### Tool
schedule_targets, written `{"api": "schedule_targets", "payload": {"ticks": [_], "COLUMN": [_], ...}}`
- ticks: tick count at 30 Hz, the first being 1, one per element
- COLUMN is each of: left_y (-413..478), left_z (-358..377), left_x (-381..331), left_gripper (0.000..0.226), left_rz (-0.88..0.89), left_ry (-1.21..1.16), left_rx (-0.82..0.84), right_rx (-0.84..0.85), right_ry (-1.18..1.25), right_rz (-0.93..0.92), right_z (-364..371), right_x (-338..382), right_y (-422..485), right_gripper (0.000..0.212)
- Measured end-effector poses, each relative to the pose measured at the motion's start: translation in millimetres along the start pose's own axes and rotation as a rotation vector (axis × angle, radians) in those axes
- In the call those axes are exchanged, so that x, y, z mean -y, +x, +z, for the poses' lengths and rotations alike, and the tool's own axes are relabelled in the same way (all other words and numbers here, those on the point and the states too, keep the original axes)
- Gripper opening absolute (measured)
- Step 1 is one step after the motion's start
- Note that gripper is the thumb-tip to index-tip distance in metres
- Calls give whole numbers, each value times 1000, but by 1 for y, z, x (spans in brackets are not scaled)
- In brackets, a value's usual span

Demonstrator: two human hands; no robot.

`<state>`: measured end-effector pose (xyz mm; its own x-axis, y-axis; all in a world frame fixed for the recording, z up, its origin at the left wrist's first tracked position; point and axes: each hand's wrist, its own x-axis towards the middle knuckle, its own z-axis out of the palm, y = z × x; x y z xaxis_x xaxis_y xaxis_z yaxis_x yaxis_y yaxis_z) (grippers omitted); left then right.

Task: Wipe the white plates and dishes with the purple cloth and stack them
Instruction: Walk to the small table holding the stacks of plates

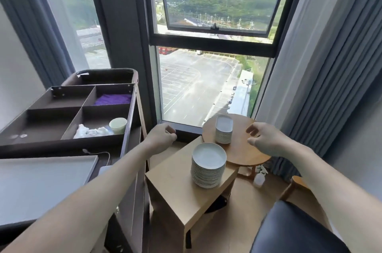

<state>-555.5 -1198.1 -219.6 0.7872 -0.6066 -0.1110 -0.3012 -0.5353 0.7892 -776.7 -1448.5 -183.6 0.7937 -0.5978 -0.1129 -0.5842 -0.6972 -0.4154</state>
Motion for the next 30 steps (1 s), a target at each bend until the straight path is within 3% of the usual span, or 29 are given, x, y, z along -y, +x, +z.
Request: {"api": "schedule_targets", "payload": {"ticks": [13,20,30], "left_y": [108,171,190], "left_z": [-76,-79,-126], "left_x": [39,46,77], "left_gripper": [13,16,16], "left_rz": [-104,-169,-313], "left_ry": [-57,148,140], "left_rx": [-338,-320,-471], "right_rx": [125,139,324], "right_ry": [98,104,84], "right_rz": [-321,-491,-703], "right_z": [35,17,82], "right_x": [100,131,226], "right_y": [213,327,393], "right_gripper": [22,20,17]}}
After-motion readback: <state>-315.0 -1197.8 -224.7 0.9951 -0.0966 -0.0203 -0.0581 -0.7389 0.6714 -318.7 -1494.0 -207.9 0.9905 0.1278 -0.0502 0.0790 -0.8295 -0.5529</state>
